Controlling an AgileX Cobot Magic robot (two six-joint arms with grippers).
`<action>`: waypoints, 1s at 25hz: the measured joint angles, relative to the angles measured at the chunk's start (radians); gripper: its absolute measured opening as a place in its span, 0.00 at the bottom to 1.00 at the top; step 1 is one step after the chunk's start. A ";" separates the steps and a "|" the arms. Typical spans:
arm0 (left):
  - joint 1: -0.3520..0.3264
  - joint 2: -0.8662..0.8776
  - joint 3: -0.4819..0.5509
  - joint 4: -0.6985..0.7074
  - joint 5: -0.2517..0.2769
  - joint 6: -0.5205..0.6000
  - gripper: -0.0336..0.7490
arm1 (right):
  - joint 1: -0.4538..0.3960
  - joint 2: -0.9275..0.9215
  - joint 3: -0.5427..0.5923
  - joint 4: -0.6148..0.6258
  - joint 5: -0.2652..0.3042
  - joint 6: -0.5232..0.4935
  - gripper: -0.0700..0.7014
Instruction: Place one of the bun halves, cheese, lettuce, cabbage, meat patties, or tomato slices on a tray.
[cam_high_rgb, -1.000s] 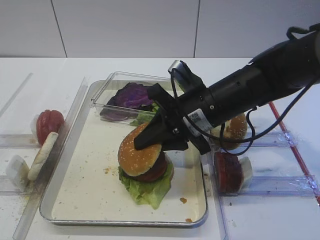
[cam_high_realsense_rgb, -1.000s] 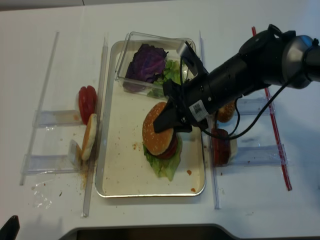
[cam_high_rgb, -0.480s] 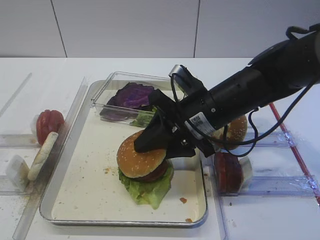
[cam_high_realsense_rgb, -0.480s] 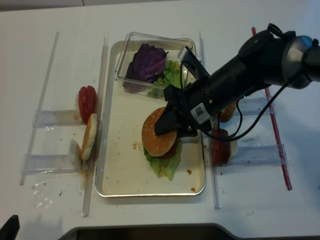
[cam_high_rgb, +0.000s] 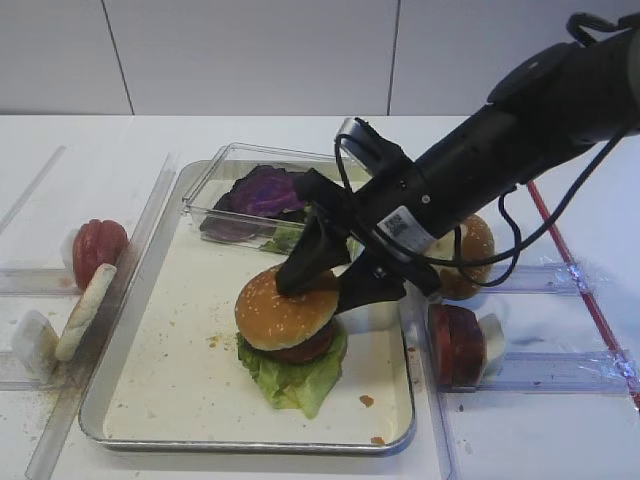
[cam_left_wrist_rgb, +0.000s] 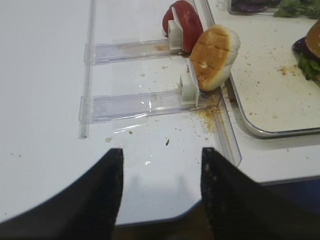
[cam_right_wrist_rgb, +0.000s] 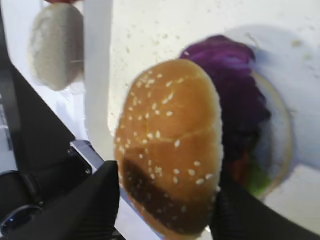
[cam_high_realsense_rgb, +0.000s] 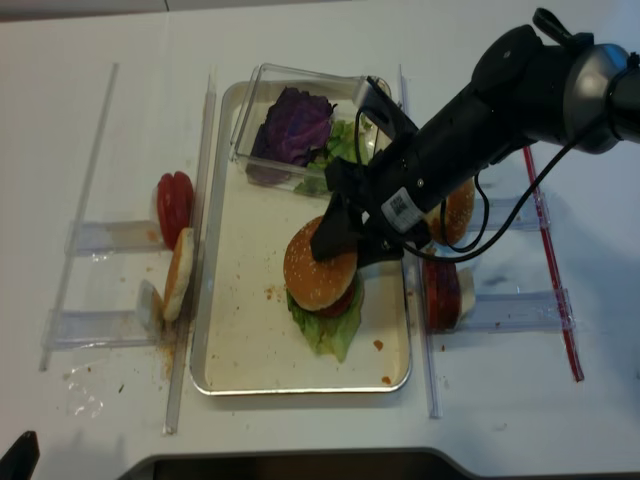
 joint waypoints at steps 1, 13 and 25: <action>0.000 0.000 0.000 0.000 0.000 0.000 0.48 | 0.000 0.000 -0.002 -0.022 0.004 0.017 0.61; 0.000 0.000 0.000 0.000 0.000 0.000 0.48 | 0.000 0.000 -0.127 -0.223 0.066 0.191 0.62; 0.000 0.000 0.000 0.000 -0.001 0.000 0.48 | 0.000 0.000 -0.332 -0.521 0.171 0.432 0.62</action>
